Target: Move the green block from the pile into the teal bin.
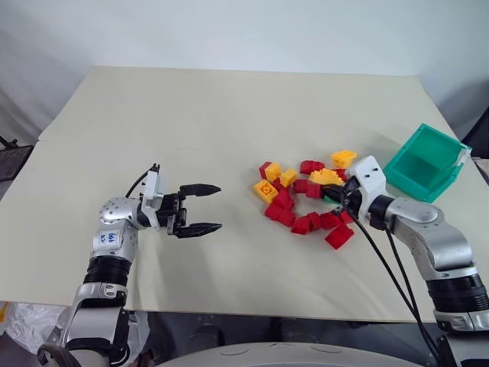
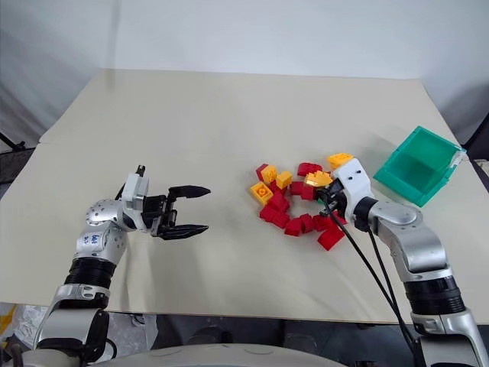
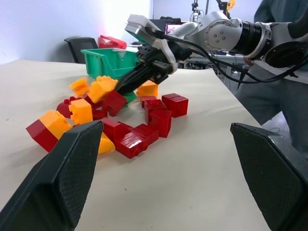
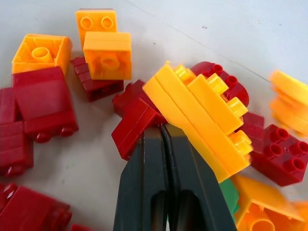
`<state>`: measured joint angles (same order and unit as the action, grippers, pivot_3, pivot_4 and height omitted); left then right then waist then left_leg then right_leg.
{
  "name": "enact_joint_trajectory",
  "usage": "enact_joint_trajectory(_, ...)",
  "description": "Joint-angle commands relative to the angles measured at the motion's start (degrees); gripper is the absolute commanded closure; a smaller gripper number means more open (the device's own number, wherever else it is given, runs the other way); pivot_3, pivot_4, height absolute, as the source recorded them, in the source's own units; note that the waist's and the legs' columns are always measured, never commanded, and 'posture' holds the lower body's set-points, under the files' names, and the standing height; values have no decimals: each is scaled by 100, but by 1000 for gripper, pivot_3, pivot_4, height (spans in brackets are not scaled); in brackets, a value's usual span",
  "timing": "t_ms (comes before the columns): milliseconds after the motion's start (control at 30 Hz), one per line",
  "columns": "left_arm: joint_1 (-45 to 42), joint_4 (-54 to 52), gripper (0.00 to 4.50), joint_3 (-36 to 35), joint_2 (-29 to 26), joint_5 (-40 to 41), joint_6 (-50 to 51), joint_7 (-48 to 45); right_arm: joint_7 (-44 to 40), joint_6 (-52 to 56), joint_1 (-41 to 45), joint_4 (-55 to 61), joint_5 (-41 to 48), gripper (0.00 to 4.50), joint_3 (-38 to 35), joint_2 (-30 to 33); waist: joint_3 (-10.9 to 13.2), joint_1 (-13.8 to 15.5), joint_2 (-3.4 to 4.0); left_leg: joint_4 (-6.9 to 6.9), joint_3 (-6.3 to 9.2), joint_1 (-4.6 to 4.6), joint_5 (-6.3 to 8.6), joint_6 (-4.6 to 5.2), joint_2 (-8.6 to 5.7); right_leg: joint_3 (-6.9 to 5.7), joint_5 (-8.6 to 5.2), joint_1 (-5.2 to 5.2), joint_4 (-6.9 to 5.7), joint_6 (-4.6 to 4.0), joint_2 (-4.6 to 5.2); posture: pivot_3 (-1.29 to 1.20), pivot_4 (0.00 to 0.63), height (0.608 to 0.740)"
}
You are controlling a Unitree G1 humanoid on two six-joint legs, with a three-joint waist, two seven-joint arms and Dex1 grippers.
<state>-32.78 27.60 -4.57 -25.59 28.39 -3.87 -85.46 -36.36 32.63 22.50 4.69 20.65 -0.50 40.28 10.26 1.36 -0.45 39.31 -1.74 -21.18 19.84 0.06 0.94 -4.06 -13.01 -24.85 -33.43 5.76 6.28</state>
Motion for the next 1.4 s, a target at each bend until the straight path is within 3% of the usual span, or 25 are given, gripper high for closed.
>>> enact_joint_trajectory(33, -30, -50, 0, -82, 23, 26, -89, 35, -57, -51, -33, 213, -34, 4442, -399, 224, 0, -2, 0, 0, 0, 0, 0, 0, 0, 0, 0, 1, 0, 0, 0, 0, 150, 740)
enact_joint_trajectory(233, -55, 9, 0, -73, 102, 6, -153, 87, 76, -165, -268, -6, -298, 4442, -826, 476, 0, 6, 0, 0, -6, 3, 0, 0, 0, 7, 2, -1, 0, 3, 0, 0, 150, 740)
enact_joint_trajectory(467, -31, 51, 0, -75, 221, -4, -256, 134, -490, 371, -946, 1021, 305, 4442, -1647, 917, 0, 5, 2, 0, -17, 2, 1, 2, 0, 18, 4, -8, 1, 6, -1, 0, 150, 740)
enact_joint_trajectory(567, 34, 8, 0, -65, 256, -3, -279, 118, -1235, 770, -1700, 1716, 740, 3872, -2221, 1521, 1, 24, 4, -1, -20, -4, 2, 4, 1, 24, 4, -18, -1, 6, -2, 0, 150, 740)
enact_joint_trajectory(833, 30, 41, 0, -80, 244, -11, -305, 83, -2317, 934, -2728, 1934, 897, 1218, -3308, 2423, 3, 8, 0, 15, -28, 10, 8, 14, 1, 39, 12, -1, 2, 20, -2, 0, 150, 740)
enact_joint_trajectory(967, -30, 98, 0, -78, 257, -28, -323, 98, -2076, 880, -2028, 1787, 866, 16, -2645, 2557, 3, -31, 0, 27, -31, 14, 9, 15, 2, 45, 12, 1, 3, 21, -2, 0, 150, 740)
enact_joint_trajectory(1133, -62, 128, 0, -61, 301, -52, -370, 141, -1892, 1043, -527, 1311, 551, 16, -1139, 2417, 3, -41, -1, 49, -30, 14, 9, 14, 4, 48, 11, -4, -3, 19, -2, 0, 150, 740)
enact_joint_trajectory(1267, -22, 64, 0, -73, 329, -42, -413, 191, -1986, 1135, 1132, 322, -163, 16, 554, 1768, 4, -90, -2, 64, -35, -5, 9, 14, 2, 55, 12, -24, -14, 20, 0, 0, 150, 740)
enact_joint_trajectory(1400, 51, -55, 0, -98, 336, -25, -429, 287, -2168, 1078, 1939, -568, -682, 16, 1385, 1362, 4, -102, -2, 62, -37, -17, 9, 14, 1, 55, 12, -39, -42, 20, 2, 0, 150, 740)
